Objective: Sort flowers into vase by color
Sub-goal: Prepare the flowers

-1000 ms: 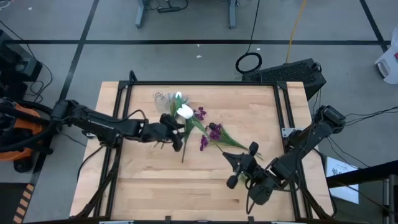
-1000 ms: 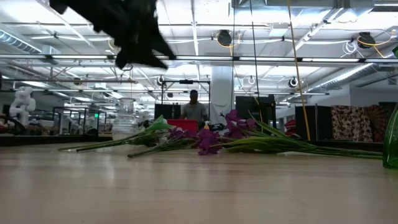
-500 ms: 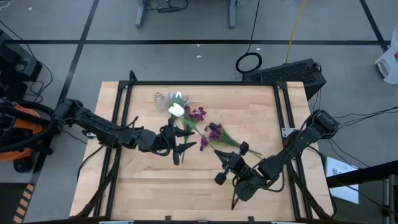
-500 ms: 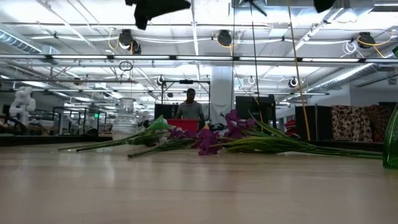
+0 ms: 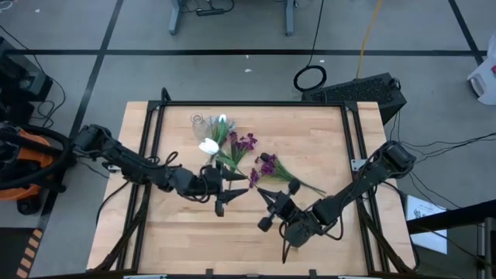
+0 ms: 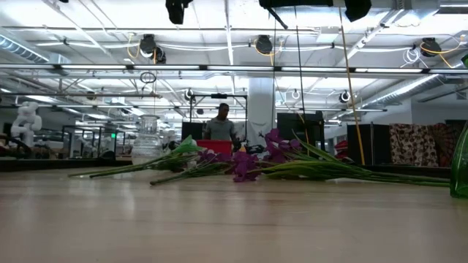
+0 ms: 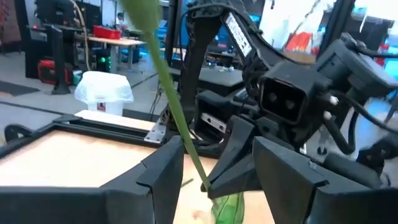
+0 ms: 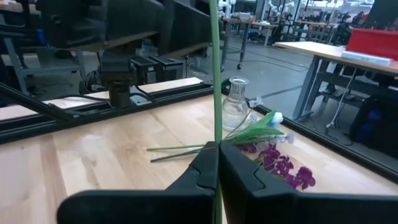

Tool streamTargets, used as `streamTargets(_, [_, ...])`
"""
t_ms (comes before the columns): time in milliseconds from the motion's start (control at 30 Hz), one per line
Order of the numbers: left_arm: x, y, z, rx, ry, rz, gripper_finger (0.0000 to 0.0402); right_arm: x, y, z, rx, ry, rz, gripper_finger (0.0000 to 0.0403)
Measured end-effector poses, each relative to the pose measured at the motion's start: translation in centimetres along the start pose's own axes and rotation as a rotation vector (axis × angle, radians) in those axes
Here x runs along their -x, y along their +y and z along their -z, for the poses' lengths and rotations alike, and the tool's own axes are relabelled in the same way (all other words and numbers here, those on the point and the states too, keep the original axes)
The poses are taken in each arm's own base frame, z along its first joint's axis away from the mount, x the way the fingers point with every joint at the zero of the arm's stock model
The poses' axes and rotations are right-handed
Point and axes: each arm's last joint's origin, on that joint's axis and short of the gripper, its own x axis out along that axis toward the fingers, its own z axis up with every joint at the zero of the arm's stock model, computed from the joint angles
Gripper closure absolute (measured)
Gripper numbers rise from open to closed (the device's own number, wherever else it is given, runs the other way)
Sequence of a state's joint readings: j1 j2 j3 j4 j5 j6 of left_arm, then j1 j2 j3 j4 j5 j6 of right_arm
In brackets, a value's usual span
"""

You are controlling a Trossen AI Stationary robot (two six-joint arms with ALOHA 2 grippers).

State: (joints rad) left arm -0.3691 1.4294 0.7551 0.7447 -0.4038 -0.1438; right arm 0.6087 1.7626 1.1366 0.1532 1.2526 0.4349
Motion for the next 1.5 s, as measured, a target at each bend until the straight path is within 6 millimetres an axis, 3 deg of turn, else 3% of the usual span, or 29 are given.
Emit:
streamTargets(267, [-0.3, 0.1, 0.3, 0.030, -0.005, -0.019, 0.0236, -0.4, -0.1, 0.0, 0.009, 0.012, -0.014, 0.0403])
streamTargets(700, [-0.5, 0.6, 0.0, 0.010, -0.031, -0.041, 0.0389, -0.9, -0.2, -0.1, 0.006, 0.024, -0.026, 0.0396])
streamTargets(933, [-0.1, 1.7, 0.7, -0.025, 0.099, -0.161, 0.0394, -0.7, -0.1, -0.2, 0.005, 0.073, -0.134, 0.0296])
streamTargets(1167, [3.2, 4.1, 0.5, 0.036, 0.378, -0.358, 0.0397, 0.1, -1.0, -1.1, 0.038, 0.203, -0.306, 0.0195])
streamTargets(1300, [5.5, 6.1, 1.1, 0.099, 0.559, -0.515, 0.0397, 0.7, -2.0, -1.5, 0.115, 0.240, -0.304, 0.0173])
streamTargets(1500, [7.5, 8.9, 1.9, 0.226, 0.770, -0.690, 0.0398, 1.8, -5.1, -2.4, 0.222, 0.339, -0.245, 0.0173])
